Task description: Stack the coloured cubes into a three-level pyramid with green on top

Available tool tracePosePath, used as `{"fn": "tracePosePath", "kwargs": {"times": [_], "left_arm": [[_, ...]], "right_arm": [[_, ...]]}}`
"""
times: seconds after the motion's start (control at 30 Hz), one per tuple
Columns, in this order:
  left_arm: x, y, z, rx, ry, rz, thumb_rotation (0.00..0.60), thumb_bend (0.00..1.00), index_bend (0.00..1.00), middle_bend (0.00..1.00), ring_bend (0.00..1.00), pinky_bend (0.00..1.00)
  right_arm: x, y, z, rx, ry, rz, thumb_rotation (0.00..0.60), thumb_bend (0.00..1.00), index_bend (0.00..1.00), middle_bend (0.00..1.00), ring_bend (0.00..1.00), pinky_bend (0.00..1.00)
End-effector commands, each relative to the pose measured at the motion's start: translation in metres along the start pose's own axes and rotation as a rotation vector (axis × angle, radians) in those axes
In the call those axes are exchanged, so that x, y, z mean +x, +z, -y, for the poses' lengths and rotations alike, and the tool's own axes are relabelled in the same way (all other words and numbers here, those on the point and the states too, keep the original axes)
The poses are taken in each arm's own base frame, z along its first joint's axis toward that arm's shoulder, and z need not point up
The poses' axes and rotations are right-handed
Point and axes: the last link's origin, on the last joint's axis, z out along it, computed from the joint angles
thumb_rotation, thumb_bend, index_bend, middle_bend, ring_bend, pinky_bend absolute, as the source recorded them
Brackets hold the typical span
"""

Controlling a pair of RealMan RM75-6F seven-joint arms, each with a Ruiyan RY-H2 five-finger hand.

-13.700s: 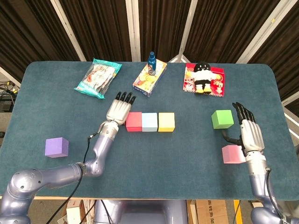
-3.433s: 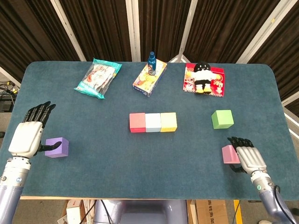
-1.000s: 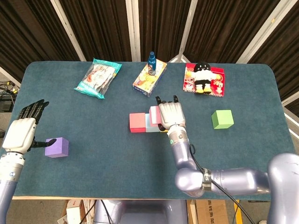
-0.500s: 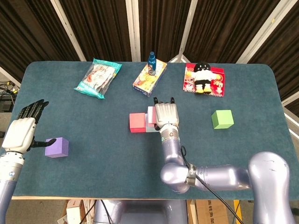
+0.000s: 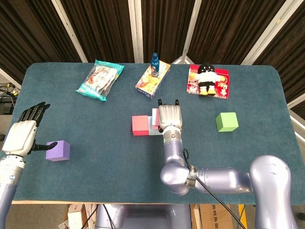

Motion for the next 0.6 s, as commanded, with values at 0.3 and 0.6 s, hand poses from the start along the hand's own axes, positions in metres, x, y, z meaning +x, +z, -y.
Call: {"fn": "tracePosePath", "kwargs": {"times": [0.3,0.6], "left_arm": [[0.0000,0.0003,0.0003,0.003,0.002,-0.002,0.600,0.11,0.00,0.00,0.00,0.02],[-0.0004,0.0003,0.0004,0.003,0.004,-0.002,0.600,0.11,0.00,0.00,0.00,0.02]], "right_arm": [[-0.0018,0.0030,-0.0036,-0.012,-0.004,0.013,0.600,0.34,0.00,0.42,0.31,0.00],[-0.0002,0.0046,-0.0067,-0.021,-0.016,0.010,0.600,0.34,0.00,0.42,0.31,0.00]]}}
